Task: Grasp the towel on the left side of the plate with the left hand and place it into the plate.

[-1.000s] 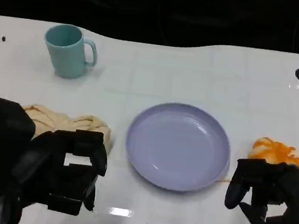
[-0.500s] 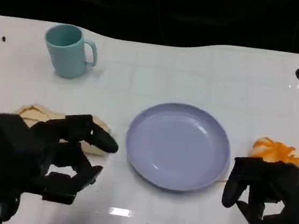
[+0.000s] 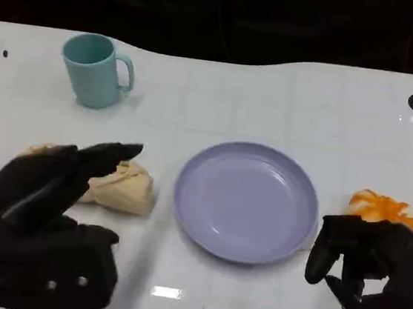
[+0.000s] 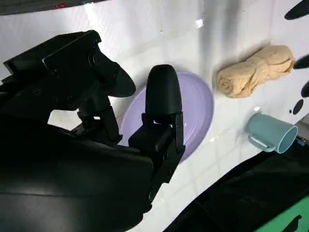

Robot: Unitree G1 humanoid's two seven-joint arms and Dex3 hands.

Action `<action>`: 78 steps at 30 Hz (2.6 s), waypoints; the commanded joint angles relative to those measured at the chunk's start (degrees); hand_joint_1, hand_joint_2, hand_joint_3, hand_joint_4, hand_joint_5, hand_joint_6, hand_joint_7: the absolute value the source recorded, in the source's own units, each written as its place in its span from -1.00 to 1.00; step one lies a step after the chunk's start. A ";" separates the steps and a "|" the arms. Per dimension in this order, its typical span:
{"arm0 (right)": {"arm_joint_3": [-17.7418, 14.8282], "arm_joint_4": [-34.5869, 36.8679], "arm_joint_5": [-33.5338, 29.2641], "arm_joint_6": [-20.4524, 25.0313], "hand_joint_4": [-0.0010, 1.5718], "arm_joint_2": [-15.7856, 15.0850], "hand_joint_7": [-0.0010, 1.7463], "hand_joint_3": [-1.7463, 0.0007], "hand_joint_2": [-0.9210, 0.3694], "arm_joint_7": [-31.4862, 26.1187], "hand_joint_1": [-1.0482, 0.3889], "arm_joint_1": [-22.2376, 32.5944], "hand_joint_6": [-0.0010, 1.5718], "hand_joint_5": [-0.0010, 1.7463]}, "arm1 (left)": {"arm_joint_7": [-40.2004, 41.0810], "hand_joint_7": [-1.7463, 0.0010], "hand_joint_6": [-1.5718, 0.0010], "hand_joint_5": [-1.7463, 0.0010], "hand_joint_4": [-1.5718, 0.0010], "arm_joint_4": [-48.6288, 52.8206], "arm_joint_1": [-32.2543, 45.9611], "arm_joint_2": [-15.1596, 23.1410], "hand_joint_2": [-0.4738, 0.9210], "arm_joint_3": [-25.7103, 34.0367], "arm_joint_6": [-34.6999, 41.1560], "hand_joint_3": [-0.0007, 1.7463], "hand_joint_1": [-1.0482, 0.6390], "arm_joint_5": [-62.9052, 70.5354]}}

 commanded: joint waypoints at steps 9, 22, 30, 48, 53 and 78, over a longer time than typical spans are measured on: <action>0.59 -1.38 -0.69 1.07 -0.04 -0.45 0.64 -0.25 -0.43 -0.36 0.48 0.06 -0.10 1.00 | -4.58 0.98 0.76 0.59 0.93 16.10 -14.22 0.51 0.96 -8.35 1.93 -1.00 -0.42 15.99; 1.42 -2.83 -1.23 2.83 -0.04 -0.46 0.64 -0.25 -0.43 -0.76 0.46 0.11 -0.09 1.00 | -3.59 0.98 0.66 0.67 0.74 38.11 -26.63 -2.93 0.94 -15.25 -2.44 -1.00 -0.32 18.58; 1.39 -3.74 -1.31 3.48 -0.03 -0.71 0.63 -0.25 -0.42 -0.54 0.45 0.26 -0.10 1.00 | -1.28 0.97 0.48 0.78 0.35 56.65 -34.36 -6.70 0.95 -19.16 -6.37 -0.99 -0.29 18.88; 1.01 -4.00 -1.21 3.20 -0.03 -0.80 0.62 -0.26 -0.41 -0.56 0.45 0.61 -0.10 1.00 | 15.14 0.90 -0.22 0.00 0.02 76.40 -39.18 -11.04 1.00 -23.21 -13.32 -0.82 -0.14 16.65; 1.01 -4.29 -1.22 3.62 -0.03 -0.84 0.63 -0.27 -0.41 -0.51 0.45 0.68 -0.09 1.00 | 25.60 0.78 -0.51 -0.94 -0.05 77.23 -37.76 -10.12 1.00 -22.18 -17.53 -0.91 -0.05 15.72; 1.69 -4.00 -1.51 3.89 -0.03 -0.68 0.63 -0.28 -0.40 -0.66 0.46 0.22 -0.09 1.00 | 14.46 -0.40 0.26 -1.00 -0.10 44.12 -35.70 -14.54 0.98 -18.05 -4.60 -0.88 -0.04 13.07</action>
